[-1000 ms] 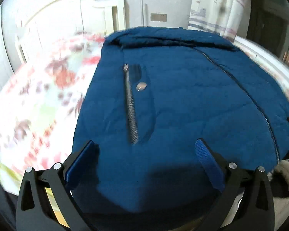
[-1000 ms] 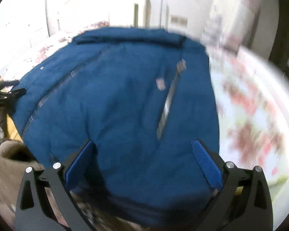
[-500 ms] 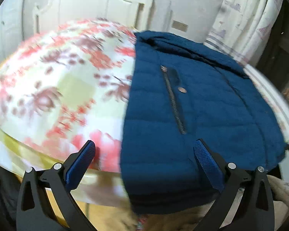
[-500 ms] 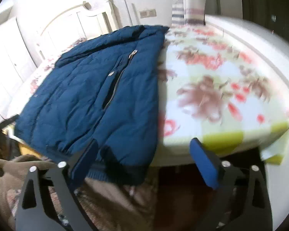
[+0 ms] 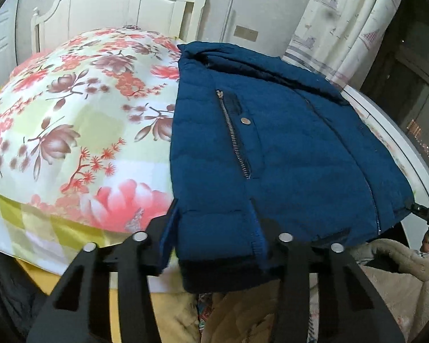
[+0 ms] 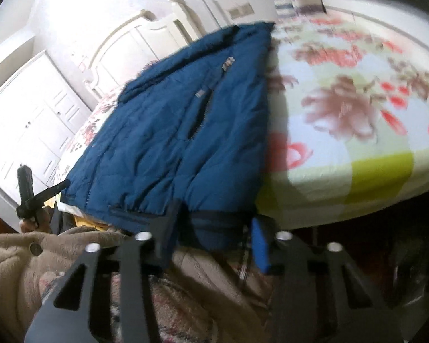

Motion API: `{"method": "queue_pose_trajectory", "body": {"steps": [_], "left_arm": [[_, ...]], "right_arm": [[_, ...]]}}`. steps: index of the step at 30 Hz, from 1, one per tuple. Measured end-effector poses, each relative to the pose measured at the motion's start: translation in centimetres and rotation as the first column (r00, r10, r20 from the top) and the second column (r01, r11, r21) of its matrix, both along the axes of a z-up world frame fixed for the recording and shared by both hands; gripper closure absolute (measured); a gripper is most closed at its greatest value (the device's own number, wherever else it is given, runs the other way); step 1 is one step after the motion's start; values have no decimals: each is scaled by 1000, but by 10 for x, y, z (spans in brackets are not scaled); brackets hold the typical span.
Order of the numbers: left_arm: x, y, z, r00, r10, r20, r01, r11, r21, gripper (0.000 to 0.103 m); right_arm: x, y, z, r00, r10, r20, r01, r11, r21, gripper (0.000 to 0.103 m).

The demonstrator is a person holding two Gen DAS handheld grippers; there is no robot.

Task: Fold large clothes
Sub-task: 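Grasp the jacket hem with the left tool while the right tool grasps the hem beside it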

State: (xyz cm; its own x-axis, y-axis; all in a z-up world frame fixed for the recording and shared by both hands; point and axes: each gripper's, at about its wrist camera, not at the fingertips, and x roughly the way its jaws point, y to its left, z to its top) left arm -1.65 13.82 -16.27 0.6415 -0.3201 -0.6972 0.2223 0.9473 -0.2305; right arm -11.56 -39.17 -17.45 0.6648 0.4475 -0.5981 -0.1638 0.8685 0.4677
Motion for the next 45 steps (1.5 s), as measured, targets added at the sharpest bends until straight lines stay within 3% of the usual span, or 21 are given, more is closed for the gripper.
{"method": "queue_pose_trajectory", "body": {"steps": [4, 6, 7, 10, 12, 14, 19, 26, 30, 33, 36, 40, 41, 44, 45], "left_arm": [[6, 10, -5, 1000, 21, -12, -22, 996, -88, 61], [9, 10, -6, 1000, 20, -13, -21, 993, -114, 49], [10, 9, -5, 1000, 12, -13, -14, 992, -124, 48], [14, -2, -4, 999, -41, -16, 39, 990, -138, 47], [13, -2, -4, 997, -71, -19, 67, 984, -165, 54], [10, 2, -3, 997, -78, -27, 73, 987, -146, 59], [2, 13, -9, 993, -83, -79, 70, 986, -151, 59], [6, 4, -7, 991, -94, -97, 80, 987, -138, 56], [6, 8, -8, 989, -97, -113, 77, 983, -168, 56], [3, 9, 0, 993, -88, -73, 71, 974, -215, 57], [7, 1, 11, 996, -81, -28, 75, 982, -175, 58], [32, -9, -3, 995, -42, -92, 31, 993, -117, 58], [31, -13, -3, 997, -38, -73, 30, 994, -104, 55], [31, -23, -3, 996, -64, -54, 58, 993, -100, 22], [30, -27, -4, 997, -61, -45, 57, 995, -86, 22]], "right_arm": [[10, 3, 3, 999, 1, 32, -1, 1000, 0, 65], [16, 0, 0, 999, 3, 52, -5, 999, 32, 64], [21, -2, -1, 999, 7, 46, -10, 999, 53, 64], [36, 6, 0, 998, 29, 53, -32, 999, 41, 64], [38, 12, 2, 998, 44, 51, -45, 999, 17, 64], [33, 10, 2, 997, 60, 51, -61, 998, 10, 64], [21, 3, 0, 996, 78, 53, -79, 996, 27, 65], [28, 17, 4, 996, 75, 57, -73, 996, -43, 65], [25, 16, 4, 996, 72, 54, -70, 997, -42, 66], [22, 10, 2, 996, 73, 55, -72, 997, -13, 66], [25, 12, 3, 995, 70, 69, -70, 998, -2, 66], [31, 13, 1, 996, 60, 66, -60, 998, -2, 66], [30, 14, 1, 996, 59, 65, -60, 998, 4, 65], [30, 13, 1, 996, 59, 68, -59, 998, 9, 64], [31, 13, 1, 996, 57, 68, -57, 998, 8, 64]]}}
